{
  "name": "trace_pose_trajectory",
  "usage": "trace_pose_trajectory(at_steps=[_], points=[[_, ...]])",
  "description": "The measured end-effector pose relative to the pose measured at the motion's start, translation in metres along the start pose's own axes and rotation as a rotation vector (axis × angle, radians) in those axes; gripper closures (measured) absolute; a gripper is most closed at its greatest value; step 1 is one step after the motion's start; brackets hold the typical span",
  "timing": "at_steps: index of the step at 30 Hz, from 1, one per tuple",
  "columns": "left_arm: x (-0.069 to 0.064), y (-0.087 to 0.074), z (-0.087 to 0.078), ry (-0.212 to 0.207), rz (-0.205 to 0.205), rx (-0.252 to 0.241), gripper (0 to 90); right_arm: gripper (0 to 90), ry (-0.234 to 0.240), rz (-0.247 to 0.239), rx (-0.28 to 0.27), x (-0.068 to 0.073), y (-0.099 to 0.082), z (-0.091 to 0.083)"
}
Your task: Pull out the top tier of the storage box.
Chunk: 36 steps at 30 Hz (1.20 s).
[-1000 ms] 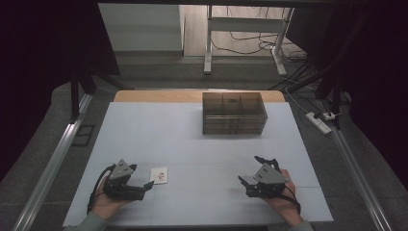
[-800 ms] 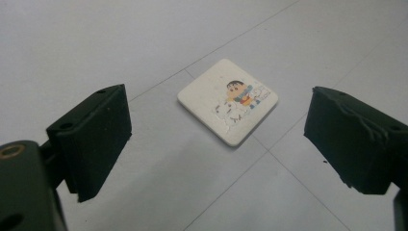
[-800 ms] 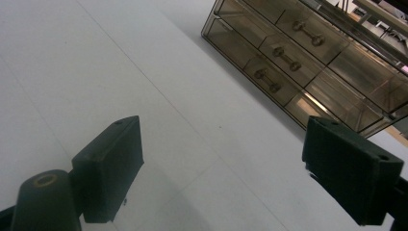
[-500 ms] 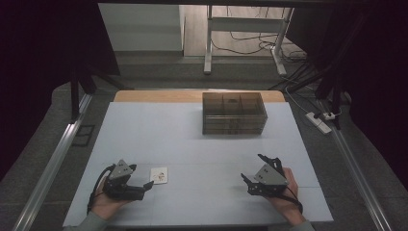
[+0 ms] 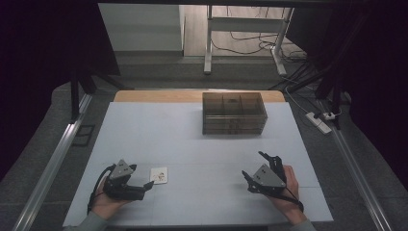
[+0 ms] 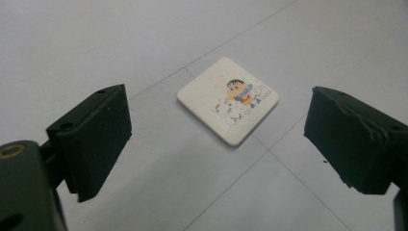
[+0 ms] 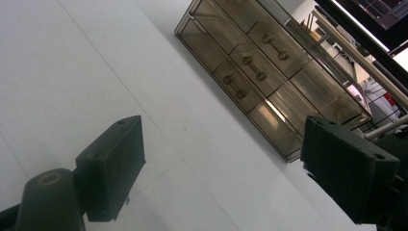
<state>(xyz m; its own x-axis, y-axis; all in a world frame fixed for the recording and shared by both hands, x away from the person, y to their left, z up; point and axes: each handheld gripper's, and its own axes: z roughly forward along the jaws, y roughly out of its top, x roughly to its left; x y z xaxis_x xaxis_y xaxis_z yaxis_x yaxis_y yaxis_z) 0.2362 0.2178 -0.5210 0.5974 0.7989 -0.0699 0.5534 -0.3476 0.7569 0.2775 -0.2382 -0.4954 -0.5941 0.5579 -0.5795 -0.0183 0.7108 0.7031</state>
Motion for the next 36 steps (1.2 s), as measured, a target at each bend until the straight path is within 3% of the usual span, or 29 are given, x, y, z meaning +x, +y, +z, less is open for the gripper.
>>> trace_pose_trajectory(at_steps=[15, 36], points=[[0.000, 0.000, 0.000, -0.001, 0.001, 0.003, 9.4, 17.1, -0.028, -0.058, 0.004, 0.000, 0.008, 0.007], [0.000, 0.000, 0.001, -0.004, -0.001, 0.012, 9.4, 17.5, -0.053, -0.072, -0.008, -0.006, 0.015, 0.015]])
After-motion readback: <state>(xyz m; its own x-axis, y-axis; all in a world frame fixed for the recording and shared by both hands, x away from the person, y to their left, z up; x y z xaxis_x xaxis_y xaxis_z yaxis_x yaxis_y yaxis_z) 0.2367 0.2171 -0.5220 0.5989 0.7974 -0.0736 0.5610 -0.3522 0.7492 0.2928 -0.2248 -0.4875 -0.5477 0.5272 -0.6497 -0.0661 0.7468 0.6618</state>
